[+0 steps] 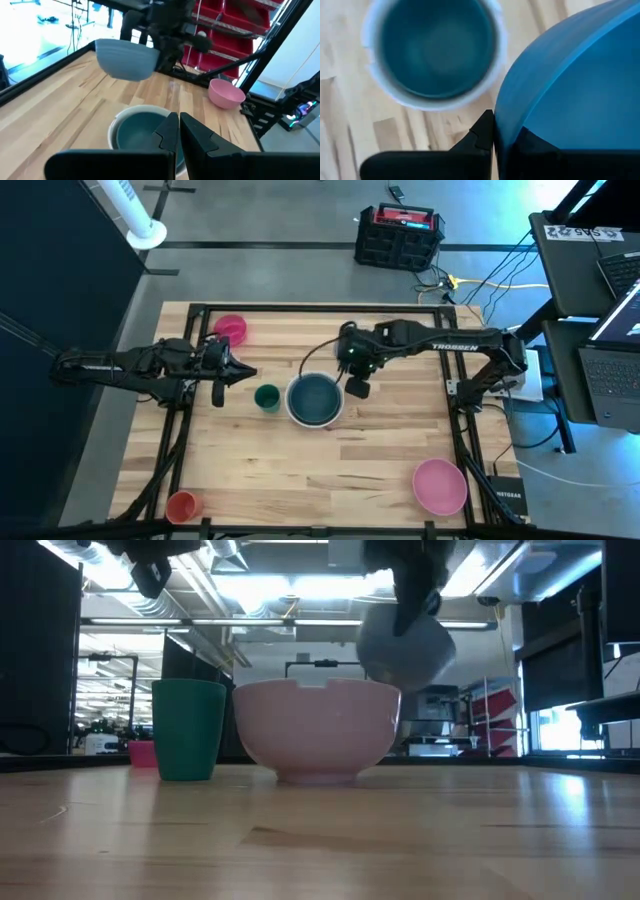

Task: Nest bowls inside each other
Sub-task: Stack the blue bowl into the dark blue bowl

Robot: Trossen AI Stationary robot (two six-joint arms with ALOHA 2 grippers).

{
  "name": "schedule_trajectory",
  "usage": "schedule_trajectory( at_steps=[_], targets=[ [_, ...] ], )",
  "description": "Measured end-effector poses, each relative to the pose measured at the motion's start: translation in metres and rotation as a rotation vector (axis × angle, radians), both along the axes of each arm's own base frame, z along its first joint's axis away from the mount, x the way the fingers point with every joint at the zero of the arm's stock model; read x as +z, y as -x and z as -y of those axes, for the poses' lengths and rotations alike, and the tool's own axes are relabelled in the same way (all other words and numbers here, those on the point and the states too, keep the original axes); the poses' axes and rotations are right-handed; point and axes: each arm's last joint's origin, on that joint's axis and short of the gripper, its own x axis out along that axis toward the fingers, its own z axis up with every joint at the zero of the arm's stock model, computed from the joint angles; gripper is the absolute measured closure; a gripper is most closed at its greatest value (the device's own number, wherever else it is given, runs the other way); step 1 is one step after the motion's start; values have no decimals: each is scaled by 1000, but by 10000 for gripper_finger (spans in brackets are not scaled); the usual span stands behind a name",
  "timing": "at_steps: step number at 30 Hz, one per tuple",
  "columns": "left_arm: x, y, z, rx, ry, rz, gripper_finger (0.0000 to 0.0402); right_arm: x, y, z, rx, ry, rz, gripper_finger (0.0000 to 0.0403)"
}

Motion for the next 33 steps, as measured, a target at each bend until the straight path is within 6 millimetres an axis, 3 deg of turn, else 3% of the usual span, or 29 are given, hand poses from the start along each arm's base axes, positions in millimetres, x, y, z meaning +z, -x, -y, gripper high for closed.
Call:
schedule_trajectory(
  at_steps=[9,23,33],
  targets=[
    [0,0,0,-4,-23,2,402,9,-46,-49,215,5,36,403],
    [2,3,0,-8,-37,15,402,-29,-103,-63,159,-37,-100,403],
    [2,4,0,-10,-48,13,402,-46,-111,-66,129,-92,-143,403]
  ],
)
